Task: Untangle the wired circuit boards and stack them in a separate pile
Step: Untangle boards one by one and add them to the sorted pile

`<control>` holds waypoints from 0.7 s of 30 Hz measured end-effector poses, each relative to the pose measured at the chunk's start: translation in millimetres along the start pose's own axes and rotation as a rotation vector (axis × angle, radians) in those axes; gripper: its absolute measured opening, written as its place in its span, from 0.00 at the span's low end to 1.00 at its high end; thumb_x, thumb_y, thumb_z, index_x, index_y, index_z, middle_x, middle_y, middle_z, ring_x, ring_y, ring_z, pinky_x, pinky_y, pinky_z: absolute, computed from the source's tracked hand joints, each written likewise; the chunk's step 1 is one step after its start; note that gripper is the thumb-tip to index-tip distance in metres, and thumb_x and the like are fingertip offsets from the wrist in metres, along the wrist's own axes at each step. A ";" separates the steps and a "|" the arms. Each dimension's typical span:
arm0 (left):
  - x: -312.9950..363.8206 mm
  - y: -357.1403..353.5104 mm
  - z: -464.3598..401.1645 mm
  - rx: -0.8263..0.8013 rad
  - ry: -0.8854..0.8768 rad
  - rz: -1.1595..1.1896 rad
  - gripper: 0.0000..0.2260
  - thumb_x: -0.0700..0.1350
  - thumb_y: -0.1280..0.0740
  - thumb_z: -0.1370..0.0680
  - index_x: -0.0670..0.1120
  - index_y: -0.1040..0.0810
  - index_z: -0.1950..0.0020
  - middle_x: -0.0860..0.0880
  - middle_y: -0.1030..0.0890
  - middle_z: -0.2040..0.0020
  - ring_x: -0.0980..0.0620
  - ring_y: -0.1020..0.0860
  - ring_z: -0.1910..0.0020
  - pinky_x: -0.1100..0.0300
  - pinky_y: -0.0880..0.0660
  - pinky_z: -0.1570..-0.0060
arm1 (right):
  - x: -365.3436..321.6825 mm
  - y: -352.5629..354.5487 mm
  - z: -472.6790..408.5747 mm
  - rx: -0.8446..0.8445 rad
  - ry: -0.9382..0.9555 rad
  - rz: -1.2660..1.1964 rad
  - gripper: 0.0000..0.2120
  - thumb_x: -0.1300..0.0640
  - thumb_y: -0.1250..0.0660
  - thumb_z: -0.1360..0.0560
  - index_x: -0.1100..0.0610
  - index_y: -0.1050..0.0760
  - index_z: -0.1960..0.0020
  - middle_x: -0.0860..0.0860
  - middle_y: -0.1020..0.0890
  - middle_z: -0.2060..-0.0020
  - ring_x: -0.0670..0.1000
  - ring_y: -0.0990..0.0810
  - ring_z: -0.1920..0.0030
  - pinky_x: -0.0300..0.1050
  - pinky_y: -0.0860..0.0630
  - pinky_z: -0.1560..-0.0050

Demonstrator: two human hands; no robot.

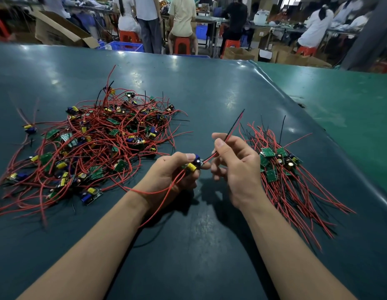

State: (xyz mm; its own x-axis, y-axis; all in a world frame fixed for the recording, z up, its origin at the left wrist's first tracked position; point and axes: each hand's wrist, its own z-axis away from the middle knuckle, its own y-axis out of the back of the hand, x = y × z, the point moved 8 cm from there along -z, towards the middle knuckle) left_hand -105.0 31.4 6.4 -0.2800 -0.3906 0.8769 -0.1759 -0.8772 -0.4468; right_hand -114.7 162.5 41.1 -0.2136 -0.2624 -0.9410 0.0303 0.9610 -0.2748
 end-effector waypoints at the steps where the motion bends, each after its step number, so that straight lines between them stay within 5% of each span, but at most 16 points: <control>1: -0.6 0.1 -1.0 -0.004 0.001 0.004 0.13 0.46 0.28 0.36 0.36 0.16 0.60 0.46 0.24 0.73 0.53 0.28 0.75 0.63 0.26 0.67 | -2.5 0.7 -0.2 0.004 0.018 0.004 0.06 0.64 0.34 0.21 0.56 0.20 0.49 0.51 0.24 0.71 0.52 0.25 0.76 0.38 0.32 0.78; 7: -0.3 -3.1 -0.2 -0.013 -0.003 -0.011 0.15 0.44 0.30 0.34 0.33 0.18 0.55 0.46 0.22 0.72 0.53 0.28 0.75 0.64 0.27 0.69 | -12.3 5.4 2.4 0.058 0.146 0.114 0.07 0.66 0.35 0.21 0.56 0.21 0.51 0.51 0.22 0.70 0.49 0.27 0.79 0.38 0.31 0.80; 13: 4.7 -7.1 3.3 -0.015 -0.023 0.006 0.32 0.47 0.34 0.34 0.26 0.30 0.38 0.47 0.19 0.71 0.55 0.26 0.75 0.65 0.27 0.69 | -13.9 11.3 -0.6 0.081 0.149 0.136 0.07 0.64 0.39 0.19 0.53 0.27 0.48 0.56 0.17 0.69 0.49 0.29 0.81 0.38 0.33 0.80; 21: 0.6 -2.1 2.3 -0.010 -0.007 -0.017 0.12 0.43 0.31 0.33 0.34 0.19 0.57 0.46 0.20 0.71 0.55 0.26 0.76 0.63 0.28 0.68 | -17.9 21.3 -6.2 0.083 0.149 0.148 0.08 0.63 0.41 0.18 0.51 0.29 0.47 0.56 0.15 0.63 0.51 0.26 0.80 0.39 0.32 0.80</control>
State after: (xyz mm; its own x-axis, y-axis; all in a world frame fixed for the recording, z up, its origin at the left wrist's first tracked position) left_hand -102.7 32.3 8.3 -0.2699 -0.3773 0.8859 -0.1905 -0.8809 -0.4332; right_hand -116.2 188.2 53.4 -0.3427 -0.0970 -0.9344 0.1510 0.9760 -0.1567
